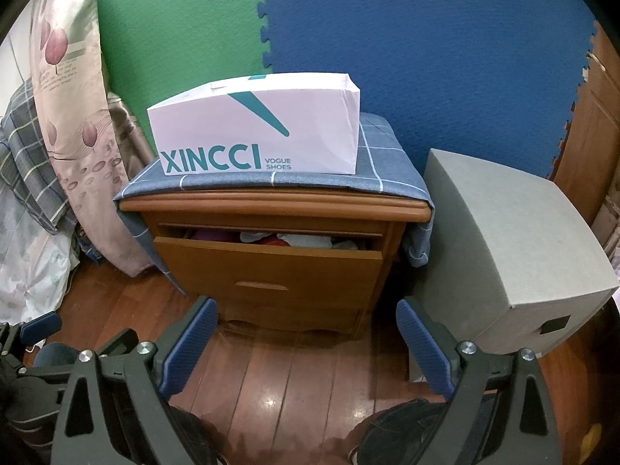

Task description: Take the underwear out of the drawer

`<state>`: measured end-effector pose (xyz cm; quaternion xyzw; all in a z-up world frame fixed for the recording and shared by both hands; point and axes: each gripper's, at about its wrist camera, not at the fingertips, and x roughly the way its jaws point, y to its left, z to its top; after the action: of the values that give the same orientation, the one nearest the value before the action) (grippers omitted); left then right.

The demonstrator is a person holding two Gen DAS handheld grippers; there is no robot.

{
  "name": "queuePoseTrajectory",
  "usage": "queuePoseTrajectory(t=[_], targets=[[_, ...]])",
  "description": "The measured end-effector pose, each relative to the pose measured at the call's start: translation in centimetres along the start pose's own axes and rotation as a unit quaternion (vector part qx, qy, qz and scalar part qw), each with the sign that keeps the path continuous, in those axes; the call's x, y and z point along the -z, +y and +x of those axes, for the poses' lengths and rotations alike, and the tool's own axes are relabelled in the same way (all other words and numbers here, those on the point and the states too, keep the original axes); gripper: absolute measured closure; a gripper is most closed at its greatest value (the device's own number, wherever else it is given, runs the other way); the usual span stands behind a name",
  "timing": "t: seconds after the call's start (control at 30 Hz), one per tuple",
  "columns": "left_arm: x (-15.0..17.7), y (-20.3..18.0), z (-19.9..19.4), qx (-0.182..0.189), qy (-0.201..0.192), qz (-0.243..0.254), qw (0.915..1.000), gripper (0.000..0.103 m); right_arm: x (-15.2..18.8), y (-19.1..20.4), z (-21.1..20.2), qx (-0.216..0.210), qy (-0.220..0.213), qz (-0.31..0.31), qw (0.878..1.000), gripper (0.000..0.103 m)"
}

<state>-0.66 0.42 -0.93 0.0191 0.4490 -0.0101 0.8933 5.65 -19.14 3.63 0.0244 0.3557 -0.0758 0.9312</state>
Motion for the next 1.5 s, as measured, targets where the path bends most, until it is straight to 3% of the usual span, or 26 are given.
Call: queuePoseTrajectory(t=[1.5], targets=[[0.04, 0.23, 0.27, -0.006, 0.006, -0.003, 1.0000, 0.001, 0.35, 0.21, 0.12, -0.001, 0.002, 0.001, 1.000, 0.007]])
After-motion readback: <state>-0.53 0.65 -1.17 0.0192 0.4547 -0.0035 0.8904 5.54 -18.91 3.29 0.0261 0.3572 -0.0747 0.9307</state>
